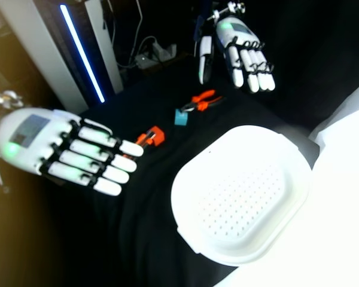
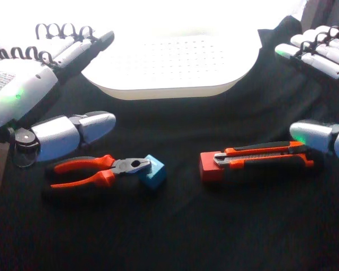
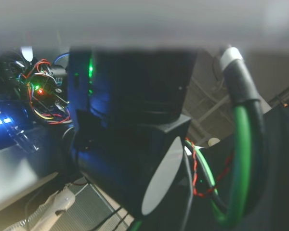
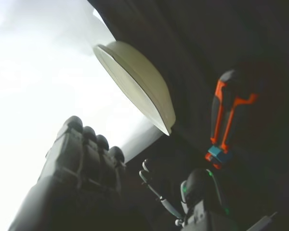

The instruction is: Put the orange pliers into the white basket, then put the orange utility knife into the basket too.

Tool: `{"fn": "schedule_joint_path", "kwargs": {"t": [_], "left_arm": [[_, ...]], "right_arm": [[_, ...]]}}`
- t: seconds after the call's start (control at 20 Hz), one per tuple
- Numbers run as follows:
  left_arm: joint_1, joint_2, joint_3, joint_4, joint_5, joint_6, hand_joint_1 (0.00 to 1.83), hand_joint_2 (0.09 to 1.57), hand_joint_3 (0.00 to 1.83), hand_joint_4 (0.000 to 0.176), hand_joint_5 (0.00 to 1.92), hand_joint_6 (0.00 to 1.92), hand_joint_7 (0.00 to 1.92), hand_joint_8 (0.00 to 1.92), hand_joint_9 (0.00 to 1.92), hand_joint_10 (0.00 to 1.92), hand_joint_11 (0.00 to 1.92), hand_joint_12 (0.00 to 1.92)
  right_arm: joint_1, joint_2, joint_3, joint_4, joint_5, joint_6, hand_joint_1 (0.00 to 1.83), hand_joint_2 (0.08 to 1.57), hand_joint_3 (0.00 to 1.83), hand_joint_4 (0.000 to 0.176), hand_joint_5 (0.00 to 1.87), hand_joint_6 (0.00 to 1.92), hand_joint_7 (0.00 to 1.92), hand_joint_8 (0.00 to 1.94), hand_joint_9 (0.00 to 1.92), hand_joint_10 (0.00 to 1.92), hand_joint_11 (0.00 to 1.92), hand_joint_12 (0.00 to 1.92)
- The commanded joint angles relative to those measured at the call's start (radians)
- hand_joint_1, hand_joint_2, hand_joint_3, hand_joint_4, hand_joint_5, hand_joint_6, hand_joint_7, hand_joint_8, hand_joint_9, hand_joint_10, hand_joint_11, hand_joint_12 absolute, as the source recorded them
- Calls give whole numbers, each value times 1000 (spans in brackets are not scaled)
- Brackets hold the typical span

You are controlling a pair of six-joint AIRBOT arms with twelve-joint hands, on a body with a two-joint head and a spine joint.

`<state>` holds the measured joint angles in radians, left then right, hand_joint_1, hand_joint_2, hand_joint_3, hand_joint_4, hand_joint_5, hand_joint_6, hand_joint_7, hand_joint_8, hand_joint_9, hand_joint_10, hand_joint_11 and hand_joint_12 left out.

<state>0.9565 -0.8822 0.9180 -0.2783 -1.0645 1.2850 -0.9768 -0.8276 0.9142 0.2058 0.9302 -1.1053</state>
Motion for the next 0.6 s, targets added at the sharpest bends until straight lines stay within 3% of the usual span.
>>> {"fn": "schedule_joint_path", "kwargs": {"t": [0.0,0.05,0.15,0.2,0.25,0.35,0.4,0.45,0.55], "left_arm": [[-14,-2,-6,16,-114,-1,335,1289,19,80,0,0,0,0,0,0,0,0],[-14,0,-13,24,-112,-1,382,1290,14,83,0,0,0,0,0,0,0,0],[-12,2,-24,37,-109,-2,388,1274,4,59,0,0,0,0,0,0,2,1],[-4,6,-34,47,-106,-2,406,1264,0,52,0,0,0,0,0,0,30,15],[10,13,-49,57,-108,-7,401,1248,0,21,0,0,0,0,0,0,85,44],[56,20,-69,60,-132,-30,442,1212,0,40,0,0,0,0,6,2,57,47],[74,20,-76,57,-142,-45,471,1191,0,29,0,0,0,0,42,16,11,451],[94,19,-83,50,-150,-54,509,1180,0,33,0,0,4,0,61,18,1,605],[125,9,-89,25,-140,-65,542,1159,0,37,31,7,36,3,74,18,0,600]], "right_arm": [[13,1,1,-7,113,-5,142,1279,9,34,0,0,0,0,0,0,0,0],[13,1,-1,-8,111,-5,214,1274,4,43,0,0,0,0,0,0,0,0],[13,-3,-1,-8,109,-5,320,1269,0,34,0,0,0,0,0,0,0,0],[13,-5,-1,-8,106,-5,337,1269,0,39,0,0,0,0,0,0,0,0],[13,-6,-1,-8,104,-5,329,1274,1,43,0,0,0,0,0,0,0,0],[13,-6,-2,-8,103,-5,316,1276,2,44,0,0,0,0,0,0,0,0],[13,-7,-2,-8,102,-5,329,1274,1,36,0,0,0,0,0,0,0,0],[13,-8,-2,-8,100,-5,350,1276,1,42,0,0,0,0,0,0,0,0],[13,-14,-1,-8,94,-5,355,1278,1,35,0,0,0,0,0,0,0,0]]}}
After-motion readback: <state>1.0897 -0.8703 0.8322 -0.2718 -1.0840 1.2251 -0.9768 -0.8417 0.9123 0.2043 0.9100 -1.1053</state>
